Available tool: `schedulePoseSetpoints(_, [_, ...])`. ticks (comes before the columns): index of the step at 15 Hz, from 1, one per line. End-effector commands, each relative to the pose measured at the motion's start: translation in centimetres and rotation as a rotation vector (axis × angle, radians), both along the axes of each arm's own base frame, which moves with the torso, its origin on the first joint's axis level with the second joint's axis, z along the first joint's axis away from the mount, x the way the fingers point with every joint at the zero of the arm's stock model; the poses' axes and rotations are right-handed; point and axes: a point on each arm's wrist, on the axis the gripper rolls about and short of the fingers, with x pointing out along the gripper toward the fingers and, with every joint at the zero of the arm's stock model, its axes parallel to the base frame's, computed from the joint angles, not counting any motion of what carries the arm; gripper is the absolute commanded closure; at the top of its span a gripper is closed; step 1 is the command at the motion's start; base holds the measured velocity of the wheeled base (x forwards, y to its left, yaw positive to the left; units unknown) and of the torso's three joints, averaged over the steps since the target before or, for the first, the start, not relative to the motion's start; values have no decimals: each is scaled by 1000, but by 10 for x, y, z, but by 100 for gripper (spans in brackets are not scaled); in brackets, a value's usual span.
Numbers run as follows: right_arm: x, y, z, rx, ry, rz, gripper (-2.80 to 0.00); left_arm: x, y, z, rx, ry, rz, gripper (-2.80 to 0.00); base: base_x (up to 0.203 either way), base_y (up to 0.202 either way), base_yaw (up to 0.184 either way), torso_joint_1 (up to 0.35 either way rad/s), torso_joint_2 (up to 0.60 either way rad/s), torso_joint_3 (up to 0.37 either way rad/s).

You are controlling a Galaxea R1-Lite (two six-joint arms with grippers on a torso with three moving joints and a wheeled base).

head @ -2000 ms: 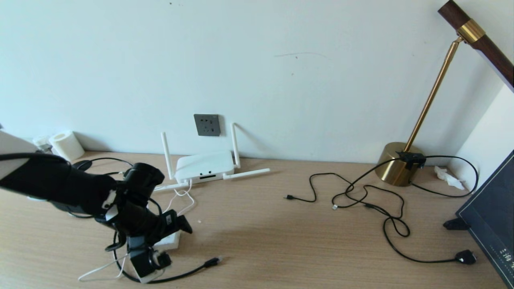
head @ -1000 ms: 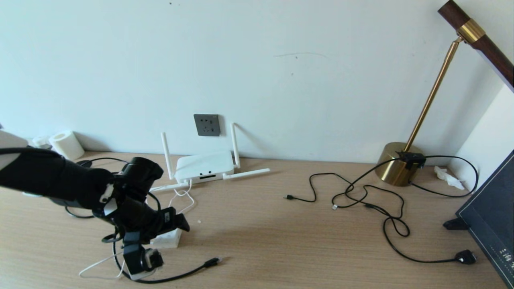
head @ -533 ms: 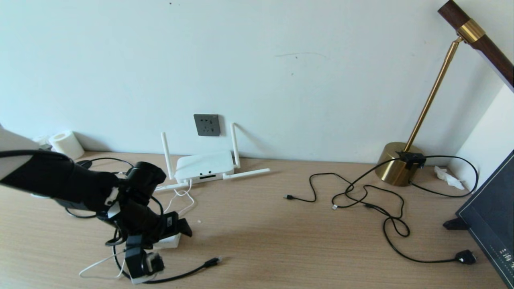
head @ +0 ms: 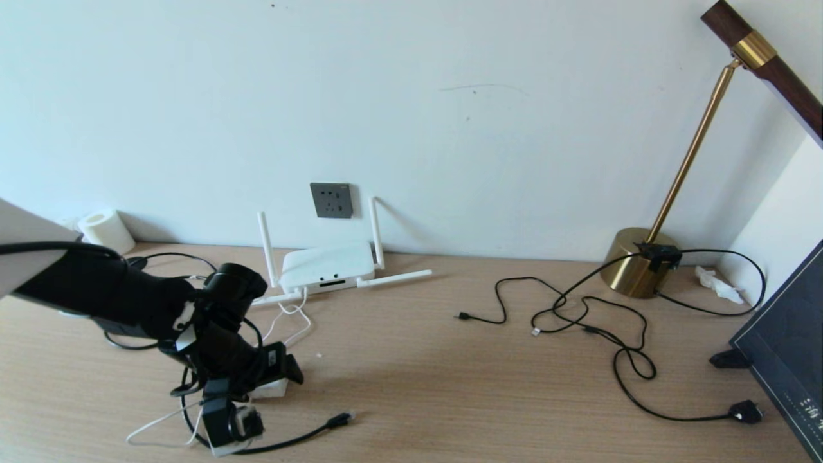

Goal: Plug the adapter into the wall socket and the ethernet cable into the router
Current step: Plug plug into socket

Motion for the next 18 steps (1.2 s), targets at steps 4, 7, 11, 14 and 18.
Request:
schedulePoseSetpoints(4, [0, 0, 0, 0, 0, 0, 0, 0, 1, -1, 5, 2, -12, 0, 0, 0, 0, 0, 0, 0])
schedulePoseSetpoints(7, [0, 0, 0, -1, 0, 0, 0, 0, 1, -2, 5, 5, -12, 0, 0, 0, 0, 0, 0, 0])
schedulePoseSetpoints(11, [0, 0, 0, 1, 0, 0, 0, -8, 0, -6, -53, 49, -35, 0, 0, 0, 0, 0, 0, 0])
schedulePoseSetpoints(14, [0, 0, 0, -1, 0, 0, 0, -44, 1, 0, -196, 105, -26, 0, 0, 0, 0, 0, 0, 0])
schedulePoseSetpoints(18, [0, 0, 0, -1, 0, 0, 0, -104, 6, 30, -533, 164, 250, 0, 0, 0, 0, 0, 0, 0])
